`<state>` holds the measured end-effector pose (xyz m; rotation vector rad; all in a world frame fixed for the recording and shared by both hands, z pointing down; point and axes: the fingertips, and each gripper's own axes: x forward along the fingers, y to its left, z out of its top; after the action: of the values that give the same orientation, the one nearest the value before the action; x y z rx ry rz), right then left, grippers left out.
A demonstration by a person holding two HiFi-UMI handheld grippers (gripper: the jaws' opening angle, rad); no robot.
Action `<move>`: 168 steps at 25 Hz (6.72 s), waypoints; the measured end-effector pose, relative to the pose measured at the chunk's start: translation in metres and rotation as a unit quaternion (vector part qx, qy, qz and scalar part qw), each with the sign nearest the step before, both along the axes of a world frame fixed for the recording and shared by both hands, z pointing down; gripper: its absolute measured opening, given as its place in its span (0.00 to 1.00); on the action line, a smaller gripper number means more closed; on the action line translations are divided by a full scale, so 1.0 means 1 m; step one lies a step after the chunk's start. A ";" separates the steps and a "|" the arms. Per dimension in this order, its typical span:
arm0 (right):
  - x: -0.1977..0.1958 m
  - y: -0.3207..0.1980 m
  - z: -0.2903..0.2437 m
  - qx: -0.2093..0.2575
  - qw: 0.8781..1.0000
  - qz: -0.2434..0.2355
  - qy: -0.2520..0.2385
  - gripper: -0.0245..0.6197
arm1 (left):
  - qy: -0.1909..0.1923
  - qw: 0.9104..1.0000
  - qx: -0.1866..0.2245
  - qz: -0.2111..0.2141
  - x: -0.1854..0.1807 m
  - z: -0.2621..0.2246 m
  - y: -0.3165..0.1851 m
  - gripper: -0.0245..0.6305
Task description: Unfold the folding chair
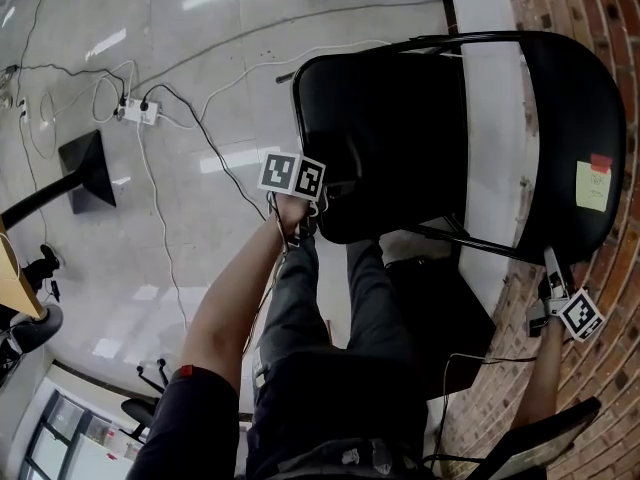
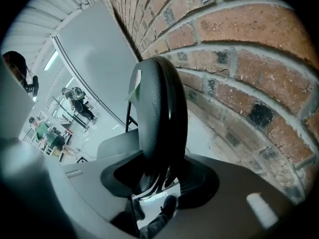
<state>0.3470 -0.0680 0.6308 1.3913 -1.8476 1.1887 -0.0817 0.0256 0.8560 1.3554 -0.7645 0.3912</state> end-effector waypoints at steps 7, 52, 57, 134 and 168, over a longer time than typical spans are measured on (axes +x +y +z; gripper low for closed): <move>-0.007 0.010 -0.003 -0.009 1.000 -0.001 0.020 0.32 | 0.005 1.000 0.002 0.000 -0.009 0.008 0.003 0.65; -0.149 0.057 0.004 -0.067 0.989 -0.123 -0.051 0.23 | 0.028 1.000 0.005 -0.001 -0.078 0.074 0.035 0.72; -0.150 0.058 0.004 -0.068 0.990 -0.112 -0.048 0.24 | 0.030 0.999 0.014 0.004 -0.079 0.074 0.033 0.72; -0.109 -0.017 -0.125 0.048 0.998 0.011 0.028 0.72 | -0.335 0.925 0.181 -0.002 -0.195 -0.312 -0.041 0.53; -0.248 -0.013 -0.208 0.158 0.908 -0.379 -0.081 0.04 | -0.403 0.832 0.375 -0.072 -0.037 -0.500 -0.016 0.04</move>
<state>0.0993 -0.0813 0.4231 0.5785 -2.4438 0.6247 -0.1182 0.0100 0.3559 1.8486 -1.8609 0.5854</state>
